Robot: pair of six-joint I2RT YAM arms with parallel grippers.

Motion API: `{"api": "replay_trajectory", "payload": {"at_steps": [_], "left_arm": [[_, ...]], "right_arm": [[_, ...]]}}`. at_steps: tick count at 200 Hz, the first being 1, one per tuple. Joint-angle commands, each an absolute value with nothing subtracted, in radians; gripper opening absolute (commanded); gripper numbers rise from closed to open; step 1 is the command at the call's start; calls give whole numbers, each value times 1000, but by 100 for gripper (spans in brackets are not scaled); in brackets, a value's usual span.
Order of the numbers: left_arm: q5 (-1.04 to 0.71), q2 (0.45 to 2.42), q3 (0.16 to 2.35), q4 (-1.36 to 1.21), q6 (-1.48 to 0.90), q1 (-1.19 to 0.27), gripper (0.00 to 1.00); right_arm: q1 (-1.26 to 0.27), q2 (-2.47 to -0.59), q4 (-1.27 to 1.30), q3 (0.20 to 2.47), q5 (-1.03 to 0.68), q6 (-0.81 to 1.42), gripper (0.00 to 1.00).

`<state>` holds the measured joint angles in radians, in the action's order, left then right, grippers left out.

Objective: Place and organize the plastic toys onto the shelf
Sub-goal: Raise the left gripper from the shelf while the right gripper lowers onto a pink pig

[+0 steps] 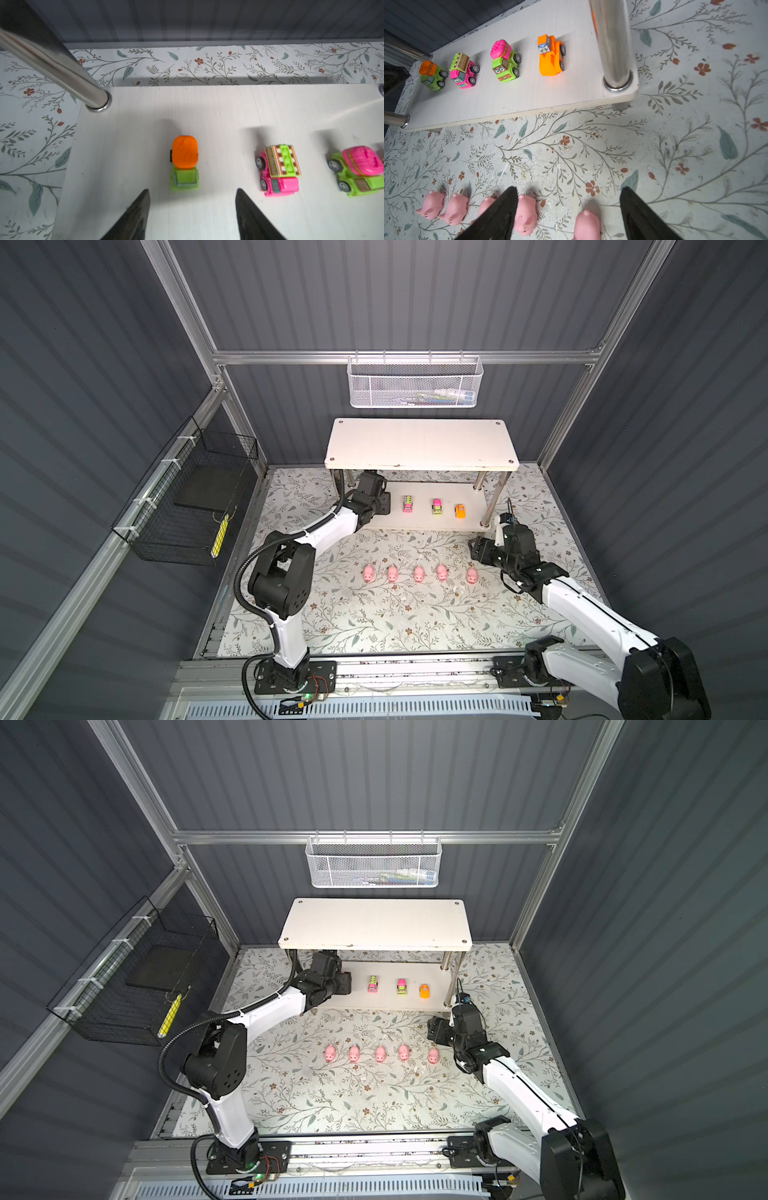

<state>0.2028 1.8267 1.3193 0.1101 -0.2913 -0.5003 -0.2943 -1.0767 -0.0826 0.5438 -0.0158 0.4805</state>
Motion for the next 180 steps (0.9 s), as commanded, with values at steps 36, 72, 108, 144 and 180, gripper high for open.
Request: {"api": "replay_trajectory", "payload": {"at_steps": [36,72,108,144,180], "left_arm": [[136,1737,1207,33,-353,-501,66],[142,1701,1174,17,-351,-524,67],[159,1664,1160,18,-345,-547,67],[178,1624,1146,24,-344,-575,69],[196,1590,1130,29,-343,-590,70]], "right_arm": [[-295,-1098,-95,497,-33,524,79],[-304,-1112,-90,469,-40,537,80],[-323,-1152,-83,460,-38,545,80],[-357,-1198,-79,460,-32,555,80],[-399,-1225,-82,452,-10,578,80]]}}
